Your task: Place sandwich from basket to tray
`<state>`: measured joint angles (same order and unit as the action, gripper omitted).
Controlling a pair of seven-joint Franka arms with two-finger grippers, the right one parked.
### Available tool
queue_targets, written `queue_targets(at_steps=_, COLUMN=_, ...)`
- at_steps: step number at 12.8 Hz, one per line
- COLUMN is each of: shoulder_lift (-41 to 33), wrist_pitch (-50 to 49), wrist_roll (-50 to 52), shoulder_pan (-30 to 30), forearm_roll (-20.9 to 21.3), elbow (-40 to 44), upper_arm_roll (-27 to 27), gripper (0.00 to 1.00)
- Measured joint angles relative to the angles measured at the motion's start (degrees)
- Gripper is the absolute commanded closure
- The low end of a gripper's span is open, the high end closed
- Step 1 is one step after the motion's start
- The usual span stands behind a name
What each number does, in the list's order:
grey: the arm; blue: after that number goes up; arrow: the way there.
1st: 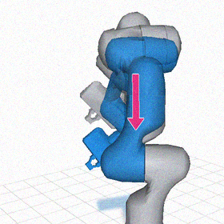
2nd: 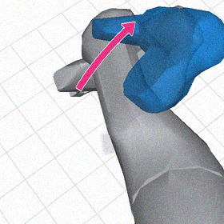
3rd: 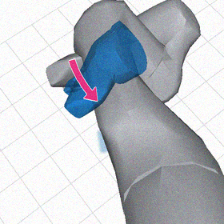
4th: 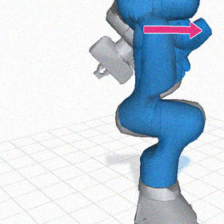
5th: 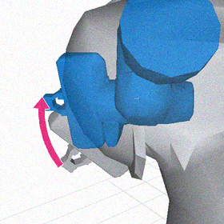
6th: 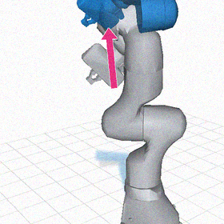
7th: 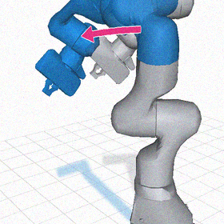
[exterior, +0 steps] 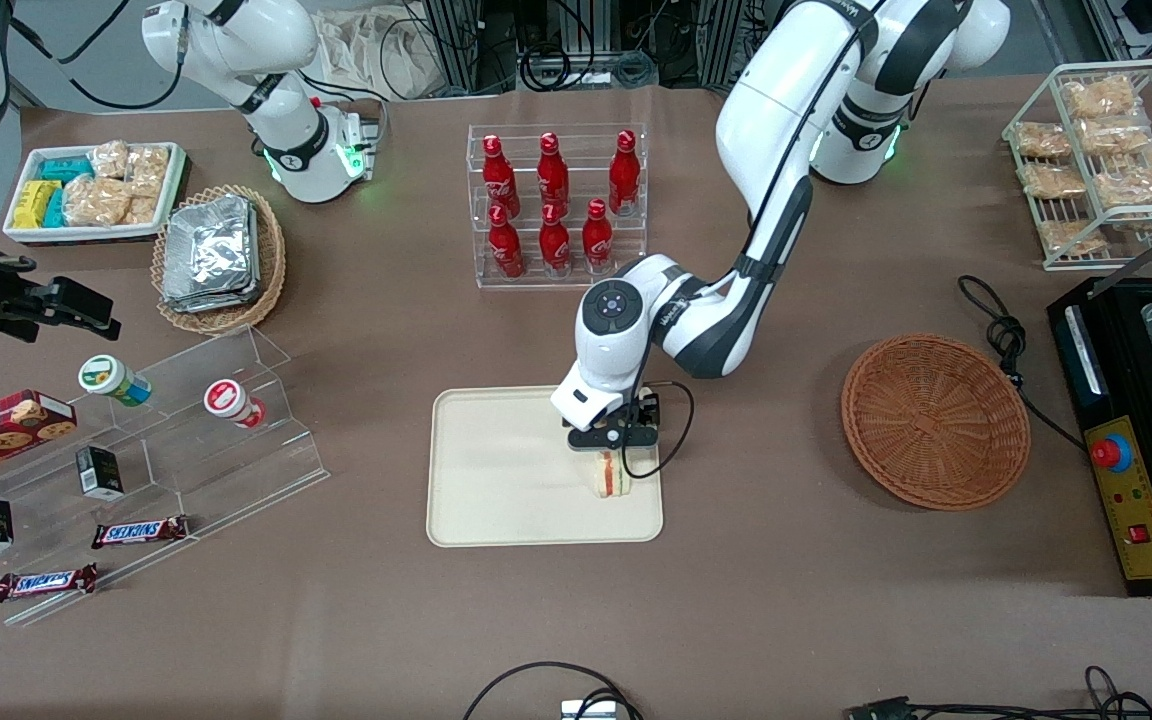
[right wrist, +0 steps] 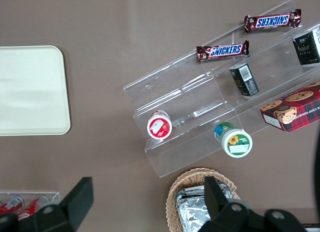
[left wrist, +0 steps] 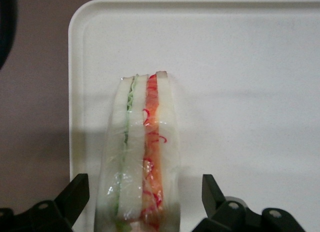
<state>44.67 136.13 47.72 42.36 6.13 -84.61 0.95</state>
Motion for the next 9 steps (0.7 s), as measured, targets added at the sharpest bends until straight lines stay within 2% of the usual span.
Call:
queue_targets(at_steps=4, shoulder_lift=-2.5, wrist_pitch=-2.4, wrist_roll=0.9, shoulder_pan=-0.1, forearm_roll=0.0, elbow=1.8, upper_arm_roll=0.4, gripper=0.00)
queue_targets(at_steps=9, shoulder_lift=-11.9, wrist_pitch=-14.9, wrist_roll=1.1, shoulder_pan=-3.9, forearm_roll=0.0, elbow=2.4, upper_arm_roll=1.1, gripper=0.00)
